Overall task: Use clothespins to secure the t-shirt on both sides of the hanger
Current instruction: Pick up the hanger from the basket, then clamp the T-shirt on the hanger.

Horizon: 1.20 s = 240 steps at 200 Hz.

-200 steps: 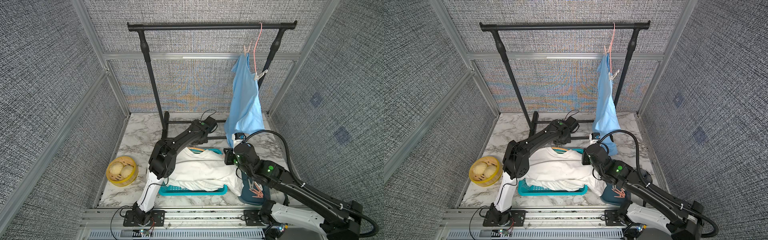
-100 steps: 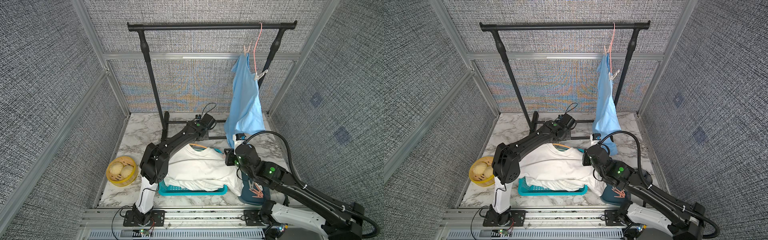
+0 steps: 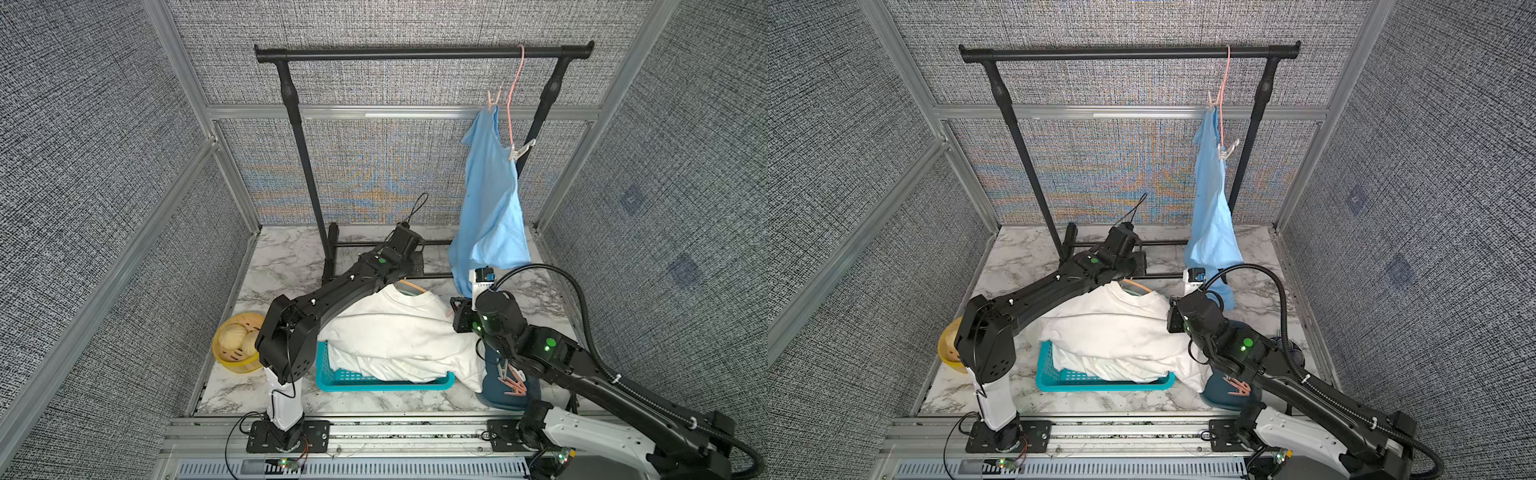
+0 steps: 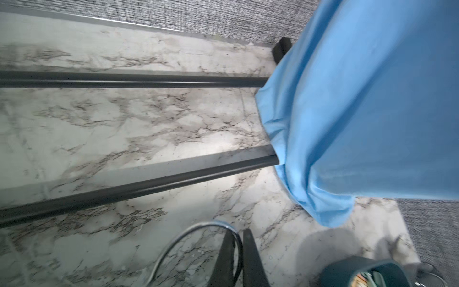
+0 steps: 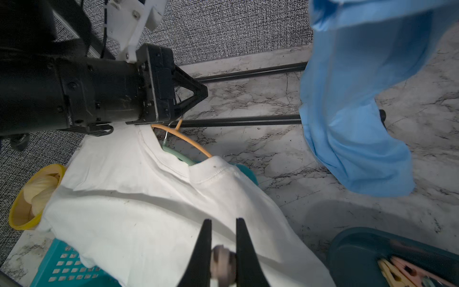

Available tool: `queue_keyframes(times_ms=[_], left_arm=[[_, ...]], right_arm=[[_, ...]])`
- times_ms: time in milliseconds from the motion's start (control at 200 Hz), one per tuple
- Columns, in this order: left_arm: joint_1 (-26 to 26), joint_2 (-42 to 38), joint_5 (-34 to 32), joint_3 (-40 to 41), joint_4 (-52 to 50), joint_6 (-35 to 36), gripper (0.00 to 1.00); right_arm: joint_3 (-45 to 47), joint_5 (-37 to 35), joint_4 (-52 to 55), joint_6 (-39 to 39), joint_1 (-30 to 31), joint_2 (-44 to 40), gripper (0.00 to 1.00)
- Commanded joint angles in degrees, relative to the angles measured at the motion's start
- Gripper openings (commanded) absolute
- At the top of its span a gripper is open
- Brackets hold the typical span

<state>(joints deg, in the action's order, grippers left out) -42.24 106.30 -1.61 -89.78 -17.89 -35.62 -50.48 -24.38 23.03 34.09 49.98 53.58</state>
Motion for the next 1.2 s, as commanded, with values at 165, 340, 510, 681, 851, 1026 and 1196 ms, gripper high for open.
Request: queue_keyframes(times_ms=[165,340,510,681,851,1026,1196], left_arm=[[1.3,-7.2,7.9,3.0,10.2,0.9,0.00],[1.3,-15.6,12.5,11.0,17.8,-1.9,0.00],[1.2,-22.9,7.5,17.8,20.4,1.8,0.00],[1.2,-29.0,6.0,18.6,15.7,6.5,0.00],[1.2,-36.1,11.0,24.7,24.4,2.4,0.00],[1.2,-38.3,17.2,24.3,25.6,-1.2,0.00],[1.1,-40.4,18.5,25.0,27.2,-2.3,0.00]], right_arm=[[0.3,-0.9,-1.4,-0.1,0.4,-0.4,0.00],[0.7,-0.2,-3.4,-1.0,0.7,-1.8,0.00],[2.4,2.2,-8.2,-3.8,1.5,-5.3,0.00],[3.8,7.3,-12.8,-12.2,2.1,-9.3,0.00],[6.3,12.6,-19.0,-21.4,2.1,-16.3,0.00],[6.2,17.4,-22.3,-29.3,2.1,-21.0,0.00],[2.5,18.2,-17.6,-36.2,1.9,-21.4,0.00]])
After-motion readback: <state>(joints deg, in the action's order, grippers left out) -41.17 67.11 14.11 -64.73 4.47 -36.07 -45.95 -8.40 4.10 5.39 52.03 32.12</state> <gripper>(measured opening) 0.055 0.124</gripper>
